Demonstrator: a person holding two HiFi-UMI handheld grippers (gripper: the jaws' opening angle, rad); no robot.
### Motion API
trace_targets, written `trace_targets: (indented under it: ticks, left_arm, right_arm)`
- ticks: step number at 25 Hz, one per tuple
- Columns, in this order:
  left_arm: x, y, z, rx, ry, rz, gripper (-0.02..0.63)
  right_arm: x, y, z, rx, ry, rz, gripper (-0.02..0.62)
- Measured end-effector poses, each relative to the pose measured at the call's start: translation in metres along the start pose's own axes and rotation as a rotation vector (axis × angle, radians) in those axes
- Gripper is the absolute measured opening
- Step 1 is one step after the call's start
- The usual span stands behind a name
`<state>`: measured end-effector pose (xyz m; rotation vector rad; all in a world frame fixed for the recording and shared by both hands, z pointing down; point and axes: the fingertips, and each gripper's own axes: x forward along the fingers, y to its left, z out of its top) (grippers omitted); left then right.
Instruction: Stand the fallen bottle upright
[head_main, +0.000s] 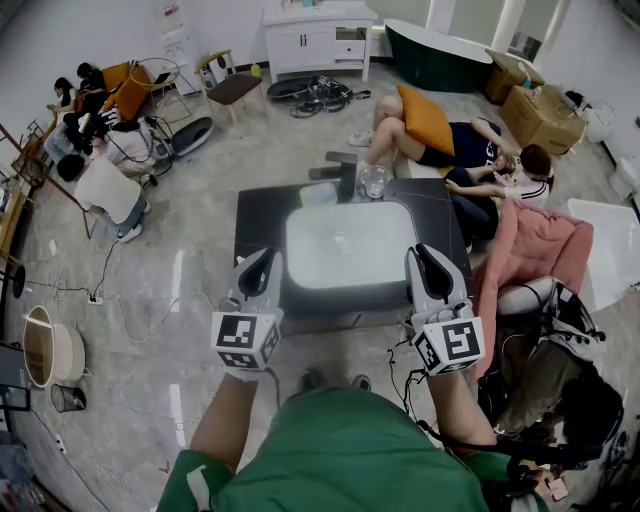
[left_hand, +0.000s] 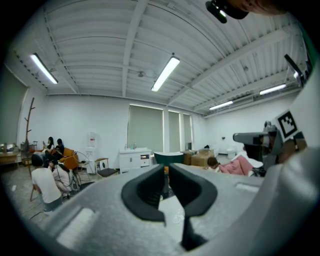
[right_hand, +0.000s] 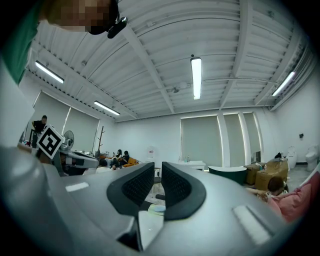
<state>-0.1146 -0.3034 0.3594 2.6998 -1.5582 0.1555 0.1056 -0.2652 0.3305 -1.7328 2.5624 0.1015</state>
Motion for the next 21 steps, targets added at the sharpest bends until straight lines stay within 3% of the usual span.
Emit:
trace_targets:
  ticks: [21]
  left_arm:
    - [-0.007, 0.014, -0.008, -0.005, 0.012, 0.011, 0.025]
  right_arm:
    - [0.003, 0.006, -0.006, 0.021, 0.005, -0.017, 0.043]
